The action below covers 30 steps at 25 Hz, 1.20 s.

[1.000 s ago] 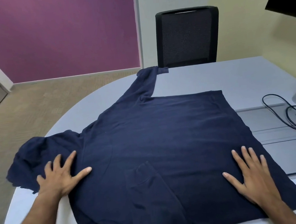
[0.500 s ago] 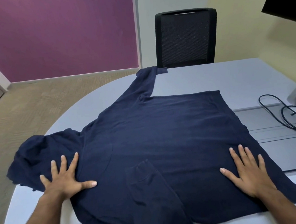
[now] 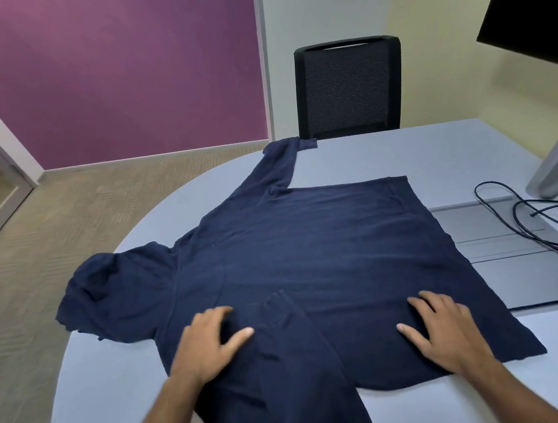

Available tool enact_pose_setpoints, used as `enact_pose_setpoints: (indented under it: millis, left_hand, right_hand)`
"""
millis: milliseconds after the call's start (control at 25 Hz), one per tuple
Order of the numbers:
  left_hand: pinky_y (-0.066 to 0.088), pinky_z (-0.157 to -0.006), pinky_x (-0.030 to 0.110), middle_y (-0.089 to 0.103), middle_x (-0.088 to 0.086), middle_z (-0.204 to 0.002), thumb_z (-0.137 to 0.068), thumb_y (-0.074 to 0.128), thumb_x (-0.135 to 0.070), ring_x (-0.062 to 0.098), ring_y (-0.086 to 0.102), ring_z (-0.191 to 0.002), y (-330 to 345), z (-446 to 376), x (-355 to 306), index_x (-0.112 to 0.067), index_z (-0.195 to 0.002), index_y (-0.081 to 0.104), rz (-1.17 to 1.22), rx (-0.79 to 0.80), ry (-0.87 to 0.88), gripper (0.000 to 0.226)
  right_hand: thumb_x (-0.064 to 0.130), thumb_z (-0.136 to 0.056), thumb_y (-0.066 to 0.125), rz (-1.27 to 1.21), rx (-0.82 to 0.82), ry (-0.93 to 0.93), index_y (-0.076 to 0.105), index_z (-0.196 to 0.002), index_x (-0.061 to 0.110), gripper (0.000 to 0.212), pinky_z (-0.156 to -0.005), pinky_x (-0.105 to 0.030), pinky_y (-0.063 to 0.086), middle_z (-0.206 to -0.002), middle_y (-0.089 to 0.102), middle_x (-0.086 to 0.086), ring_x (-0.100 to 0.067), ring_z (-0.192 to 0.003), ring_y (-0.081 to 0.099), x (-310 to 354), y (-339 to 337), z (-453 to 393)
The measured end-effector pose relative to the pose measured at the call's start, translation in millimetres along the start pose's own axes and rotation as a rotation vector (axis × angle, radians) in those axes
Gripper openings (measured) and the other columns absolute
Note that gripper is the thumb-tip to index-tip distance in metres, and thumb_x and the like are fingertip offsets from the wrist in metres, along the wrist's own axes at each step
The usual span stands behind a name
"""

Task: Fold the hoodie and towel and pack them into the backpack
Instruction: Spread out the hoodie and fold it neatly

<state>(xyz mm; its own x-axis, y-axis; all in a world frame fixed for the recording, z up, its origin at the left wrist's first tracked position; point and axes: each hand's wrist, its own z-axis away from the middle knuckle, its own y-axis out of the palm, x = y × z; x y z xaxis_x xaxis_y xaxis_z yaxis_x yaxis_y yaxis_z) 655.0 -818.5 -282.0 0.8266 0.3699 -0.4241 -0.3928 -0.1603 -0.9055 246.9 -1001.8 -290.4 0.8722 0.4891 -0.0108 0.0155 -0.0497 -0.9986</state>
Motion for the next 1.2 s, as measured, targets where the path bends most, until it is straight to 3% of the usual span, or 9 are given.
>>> enact_pose_setpoints:
  millis: [120,240,360,480,680,880,960,1080,1200]
  left_hand:
    - [0.036,-0.1,0.038,0.054,-0.015,-0.12,-0.069,0.057,-0.084,0.016,0.046,-0.119,22,18,-47,-0.036,-0.123,0.051,-0.004,0.113,-0.203,0.073]
    - [0.036,-0.09,0.034,0.06,-0.018,-0.093,-0.079,0.073,-0.05,0.014,0.051,-0.106,29,25,-75,-0.033,-0.095,0.052,0.112,0.078,-0.295,0.031]
    - [0.042,-0.077,0.024,0.061,-0.012,-0.073,-0.077,0.078,-0.011,0.01,0.056,-0.077,28,36,-92,-0.027,-0.079,0.061,0.504,0.037,-0.246,0.023]
    - [0.047,-0.068,0.019,0.063,-0.006,-0.069,-0.064,0.081,0.0,0.01,0.057,-0.069,15,56,-111,-0.023,-0.072,0.073,0.754,0.341,-0.059,0.026]
    - [0.047,-0.068,0.022,0.068,-0.011,-0.072,-0.065,0.083,-0.006,0.002,0.059,-0.068,2,84,-148,-0.03,-0.076,0.076,0.372,1.035,0.148,0.027]
    - [0.051,-0.084,0.026,0.068,-0.009,-0.083,-0.078,0.072,-0.019,0.007,0.062,-0.085,2,97,-175,-0.024,-0.095,0.075,-0.089,1.3,0.108,0.017]
    - [0.052,-0.074,0.025,0.069,-0.006,-0.075,-0.078,0.071,-0.036,0.009,0.064,-0.074,2,96,-179,-0.019,-0.083,0.073,-0.035,1.167,0.083,0.018]
    - [0.047,-0.065,0.029,0.061,-0.011,-0.071,-0.071,0.064,-0.063,0.014,0.061,-0.074,11,87,-179,-0.019,-0.07,0.058,-0.032,0.478,-0.016,0.045]
    - [0.043,-0.079,0.032,0.055,-0.013,-0.1,-0.075,0.06,-0.063,0.015,0.052,-0.097,29,78,-175,-0.028,-0.097,0.051,-0.245,0.263,0.005,0.043]
  right_hand:
    - [0.065,-0.082,0.044,-0.028,-0.035,-0.066,0.071,-0.1,0.021,0.055,-0.069,-0.041,0.049,-0.096,0.062,0.003,-0.023,-0.083,0.06,19,7,26]
    - [0.064,-0.079,0.047,-0.091,0.007,-0.094,0.069,-0.097,0.027,0.046,-0.068,-0.037,0.049,-0.091,0.058,0.009,-0.018,-0.08,0.058,32,9,42]
    - [0.062,-0.079,0.05,-0.182,0.047,-0.077,0.068,-0.1,0.029,0.044,-0.08,-0.034,0.048,-0.096,0.057,0.013,-0.014,-0.088,0.057,34,9,53]
    - [0.058,-0.081,0.056,-0.297,0.155,-0.101,0.064,-0.111,0.029,0.044,-0.095,-0.026,0.041,-0.111,0.055,0.017,-0.009,-0.106,0.052,26,0,59]
    - [0.048,-0.076,0.061,-0.346,0.21,-0.198,0.065,-0.115,0.026,0.045,-0.095,-0.017,0.033,-0.122,0.058,0.017,-0.007,-0.118,0.051,8,-16,63]
    - [0.039,-0.069,0.062,-0.29,0.236,-0.2,0.065,-0.117,0.026,0.049,-0.094,-0.024,0.036,-0.121,0.06,0.017,-0.01,-0.115,0.055,-19,-15,69]
    - [0.029,-0.061,0.065,-0.25,0.165,-0.183,0.068,-0.111,0.024,0.05,-0.091,-0.029,0.042,-0.113,0.064,0.014,-0.015,-0.106,0.06,-36,-11,74]
    - [0.01,-0.045,0.075,-0.11,0.077,-0.113,0.073,-0.101,0.018,0.057,-0.086,-0.039,0.053,-0.103,0.067,0.002,-0.023,-0.094,0.066,-60,-8,82]
    - [0.002,-0.036,0.081,0.016,0.076,0.025,0.075,-0.094,0.015,0.06,-0.079,-0.045,0.055,-0.095,0.068,-0.004,-0.028,-0.087,0.067,-82,-8,82]
